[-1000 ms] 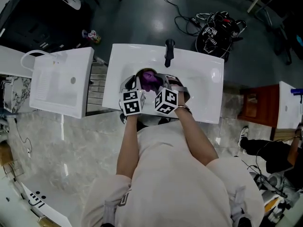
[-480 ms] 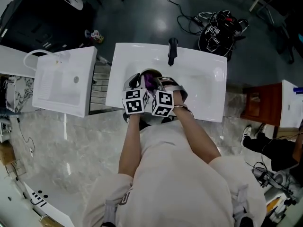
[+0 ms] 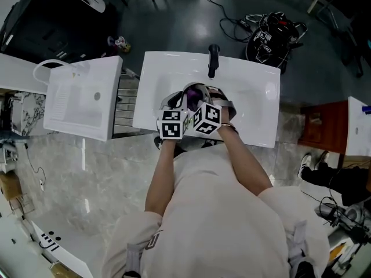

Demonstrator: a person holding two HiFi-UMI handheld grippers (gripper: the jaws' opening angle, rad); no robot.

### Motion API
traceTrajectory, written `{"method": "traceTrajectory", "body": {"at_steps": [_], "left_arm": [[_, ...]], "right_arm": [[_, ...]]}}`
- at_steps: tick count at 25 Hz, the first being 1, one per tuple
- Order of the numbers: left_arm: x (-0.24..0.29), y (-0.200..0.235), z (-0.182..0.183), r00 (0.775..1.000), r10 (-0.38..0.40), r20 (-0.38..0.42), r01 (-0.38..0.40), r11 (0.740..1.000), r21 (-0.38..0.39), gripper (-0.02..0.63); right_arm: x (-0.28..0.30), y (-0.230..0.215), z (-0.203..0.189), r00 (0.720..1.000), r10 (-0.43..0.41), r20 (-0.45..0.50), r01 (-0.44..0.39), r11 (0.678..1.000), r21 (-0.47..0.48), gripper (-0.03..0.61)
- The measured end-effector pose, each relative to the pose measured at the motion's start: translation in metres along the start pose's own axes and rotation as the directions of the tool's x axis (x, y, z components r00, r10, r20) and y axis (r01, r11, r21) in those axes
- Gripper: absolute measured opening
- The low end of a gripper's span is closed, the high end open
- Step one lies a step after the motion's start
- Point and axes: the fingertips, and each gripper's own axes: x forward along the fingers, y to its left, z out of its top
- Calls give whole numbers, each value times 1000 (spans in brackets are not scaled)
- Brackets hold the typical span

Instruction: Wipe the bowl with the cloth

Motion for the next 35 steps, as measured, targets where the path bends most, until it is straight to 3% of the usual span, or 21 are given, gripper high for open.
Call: {"method": "traceTrajectory", "body": {"at_steps": [5,14,18,21,30,32,35], "left_arm": [[6,-1,-4,1000,11,-7,-11,1000,7,28],[4,27,-13,997,78,2,-77,992,-103,28],[2,36,-14,994,107,2,-106,988,-115,25],[2,42,-12,992,122,10,-120,984,-135,21],[-4,39,-10,994,105,27,-97,972,-214,25],[-3,31,-9,996,79,29,-71,976,-205,26],[-1,16,-11,999,35,9,-34,991,-126,27]], "right_arm": [[0,-9,-7,1000,-20,9,19,998,67,89],[-4,-18,-20,999,-32,2,31,994,101,89],[-2,-9,-16,1000,0,2,0,999,38,91],[1,4,-16,997,71,-9,-71,997,3,91],[3,42,-4,985,169,-32,-172,977,-123,89],[3,44,0,985,172,-22,-173,977,-128,89],[3,41,2,987,162,-7,-162,982,-96,89]]}}
